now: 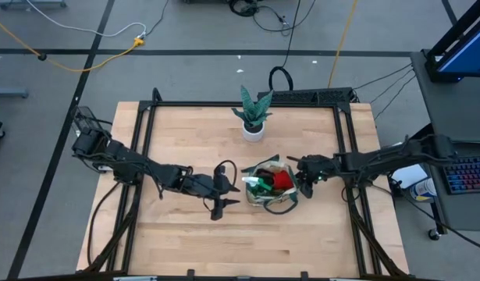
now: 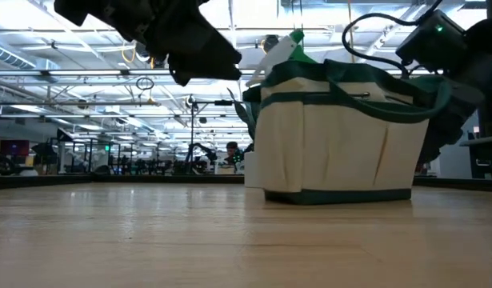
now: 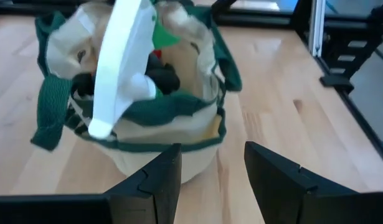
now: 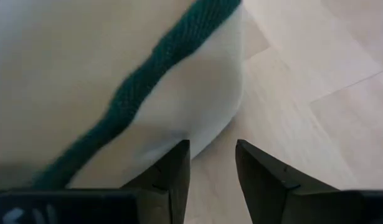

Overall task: Pick & Place Garden tools in Gardening bag
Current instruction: Adjust the gardening bag to the center of the table, then return to Home Position

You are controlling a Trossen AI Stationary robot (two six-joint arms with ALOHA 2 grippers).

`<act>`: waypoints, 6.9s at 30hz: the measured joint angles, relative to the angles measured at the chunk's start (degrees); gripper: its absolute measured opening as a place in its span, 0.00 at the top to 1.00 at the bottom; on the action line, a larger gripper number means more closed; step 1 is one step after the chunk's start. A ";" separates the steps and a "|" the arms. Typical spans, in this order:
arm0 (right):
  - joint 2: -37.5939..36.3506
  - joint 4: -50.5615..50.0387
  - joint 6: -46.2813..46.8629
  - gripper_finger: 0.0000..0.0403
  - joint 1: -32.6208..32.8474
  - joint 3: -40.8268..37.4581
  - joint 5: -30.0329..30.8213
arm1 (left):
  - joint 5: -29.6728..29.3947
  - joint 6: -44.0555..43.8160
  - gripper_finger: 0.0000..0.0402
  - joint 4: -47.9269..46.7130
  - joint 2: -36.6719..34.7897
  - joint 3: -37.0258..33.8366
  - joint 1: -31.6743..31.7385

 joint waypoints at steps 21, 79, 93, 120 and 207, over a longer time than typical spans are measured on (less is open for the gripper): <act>16.84 31.55 -0.37 0.74 9.06 -0.70 0.20 | 3.98 -0.37 0.55 -14.97 -0.02 0.00 0.00; 16.53 35.91 -3.54 0.74 8.57 -0.63 1.89 | -5.14 3.98 0.55 -18.28 -0.02 0.00 -0.37; 6.37 31.93 -6.95 0.74 8.57 -0.61 1.99 | -6.20 2.83 0.55 -19.41 -5.23 -0.05 -0.72; -18.72 34.52 -25.61 0.86 5.98 -0.61 2.02 | -10.04 12.55 0.84 -22.59 -27.58 -0.02 -1.62; -33.78 -0.47 -26.77 1.00 -16.17 7.24 -5.78 | -13.27 23.77 1.00 6.57 -78.88 -47.74 -1.60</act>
